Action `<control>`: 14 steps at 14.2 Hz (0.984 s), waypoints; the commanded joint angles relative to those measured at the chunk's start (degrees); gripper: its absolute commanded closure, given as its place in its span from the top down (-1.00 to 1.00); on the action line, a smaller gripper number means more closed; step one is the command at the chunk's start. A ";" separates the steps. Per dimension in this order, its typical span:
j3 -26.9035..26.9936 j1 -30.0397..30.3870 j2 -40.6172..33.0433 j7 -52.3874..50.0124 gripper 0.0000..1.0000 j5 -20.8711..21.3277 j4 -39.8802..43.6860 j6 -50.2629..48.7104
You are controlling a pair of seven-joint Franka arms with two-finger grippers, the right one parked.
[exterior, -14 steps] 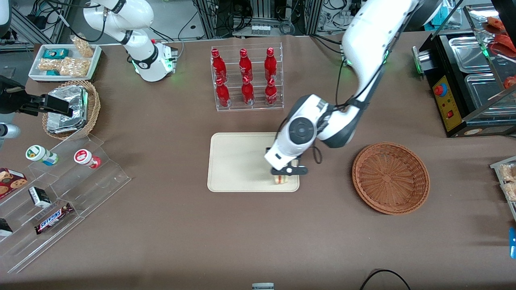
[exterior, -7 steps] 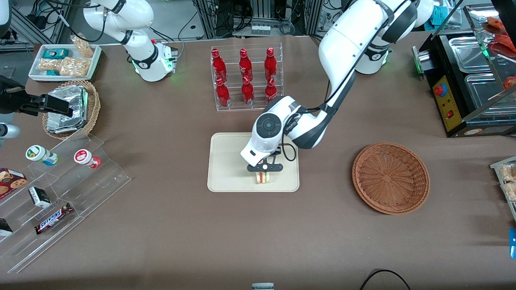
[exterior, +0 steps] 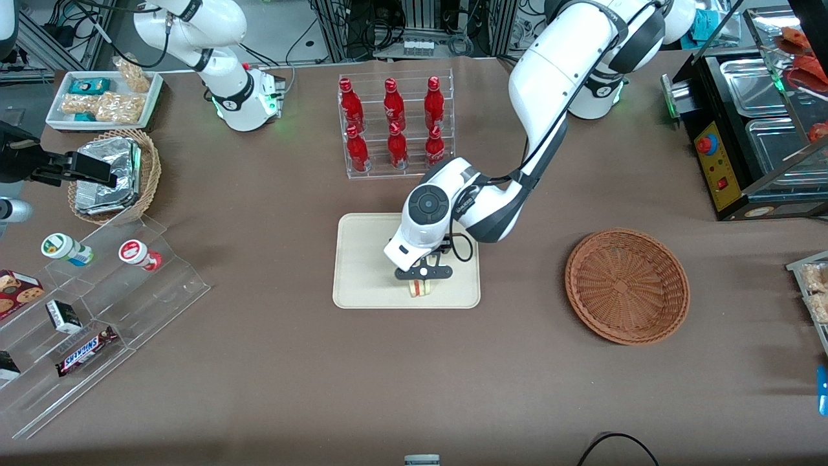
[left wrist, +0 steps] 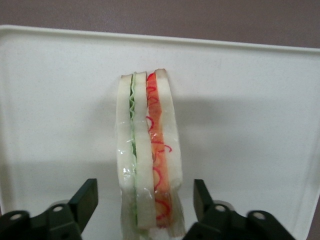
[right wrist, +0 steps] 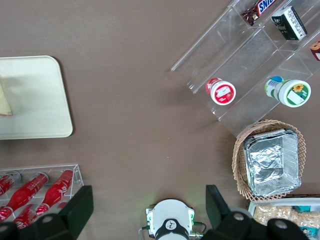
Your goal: Place sandwich from basket to tray
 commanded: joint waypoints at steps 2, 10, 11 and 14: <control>0.73 -0.22 -2.30 -1.71 1.00 3.95 1.57 -1.06; 2.40 13.47 -18.64 12.32 1.00 -3.59 -0.62 -21.96; 2.40 16.10 -20.58 16.18 1.00 -3.95 -1.23 -25.38; 2.57 23.84 -25.94 26.73 1.00 -3.35 -1.06 -38.65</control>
